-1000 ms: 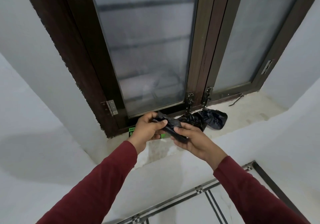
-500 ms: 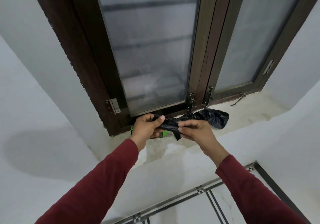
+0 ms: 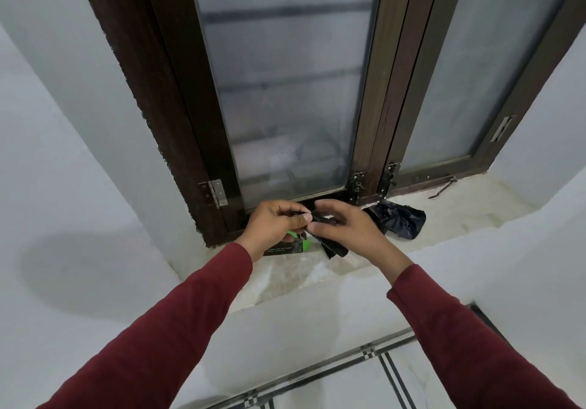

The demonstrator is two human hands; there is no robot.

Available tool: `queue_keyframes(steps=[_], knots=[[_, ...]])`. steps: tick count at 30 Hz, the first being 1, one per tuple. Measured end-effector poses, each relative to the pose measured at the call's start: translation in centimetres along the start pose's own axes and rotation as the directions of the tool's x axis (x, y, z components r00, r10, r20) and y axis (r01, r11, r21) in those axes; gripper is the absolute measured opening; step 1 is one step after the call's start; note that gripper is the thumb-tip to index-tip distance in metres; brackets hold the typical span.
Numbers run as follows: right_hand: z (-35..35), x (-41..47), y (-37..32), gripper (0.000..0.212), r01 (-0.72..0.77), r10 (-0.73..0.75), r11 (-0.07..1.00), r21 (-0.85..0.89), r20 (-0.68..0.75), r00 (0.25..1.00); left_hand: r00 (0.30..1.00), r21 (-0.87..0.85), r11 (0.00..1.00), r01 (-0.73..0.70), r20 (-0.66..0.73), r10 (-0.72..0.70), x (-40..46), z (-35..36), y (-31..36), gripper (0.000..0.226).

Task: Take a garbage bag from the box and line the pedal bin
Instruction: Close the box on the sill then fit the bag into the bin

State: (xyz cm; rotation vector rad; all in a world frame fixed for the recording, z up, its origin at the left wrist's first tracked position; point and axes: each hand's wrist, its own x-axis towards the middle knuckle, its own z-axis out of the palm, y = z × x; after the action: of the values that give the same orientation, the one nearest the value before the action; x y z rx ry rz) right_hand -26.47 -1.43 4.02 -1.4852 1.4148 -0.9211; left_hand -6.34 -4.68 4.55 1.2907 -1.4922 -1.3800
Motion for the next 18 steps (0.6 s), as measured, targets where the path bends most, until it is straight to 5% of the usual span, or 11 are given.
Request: queue_keyframes(steps=[2,4,10,12,14,18], knots=[[0.6,0.4,-0.6,0.045,0.069,-0.057,0.991,-0.113,0.107,0.993,0.999,-0.018,1.000,0.015,-0.035,-0.016,0.3,-0.2,0.3,0.002],[1.1,0.5,-0.1,0.030,0.090,-0.091,0.984,-0.152,0.002,0.996,0.996,-0.017,0.999,0.043,-0.079,-0.044,0.9,-0.6,0.1,0.008],[2.0,0.1,1.5,0.013,-0.152,0.186,0.978,0.143,-0.265,0.946,0.980,0.336,0.928,0.161,-0.167,-0.109,2.2,-0.3,-3.0,0.021],[1.6,0.2,1.9,0.013,-0.239,0.295,0.947,0.215,-0.287,0.911,0.993,0.632,0.770,0.088,-0.114,-0.020,2.3,-0.8,-4.0,0.023],[1.4,0.2,2.2,0.013,-0.284,0.360,0.919,0.274,-0.285,0.888,0.998,0.847,0.528,-0.052,0.061,0.000,2.3,-1.2,-4.8,0.053],[1.0,1.1,2.0,0.004,-0.346,0.489,0.807,0.479,-0.214,0.845,0.973,0.928,0.310,-0.206,0.229,-0.039,2.2,-0.7,-5.1,0.074]])
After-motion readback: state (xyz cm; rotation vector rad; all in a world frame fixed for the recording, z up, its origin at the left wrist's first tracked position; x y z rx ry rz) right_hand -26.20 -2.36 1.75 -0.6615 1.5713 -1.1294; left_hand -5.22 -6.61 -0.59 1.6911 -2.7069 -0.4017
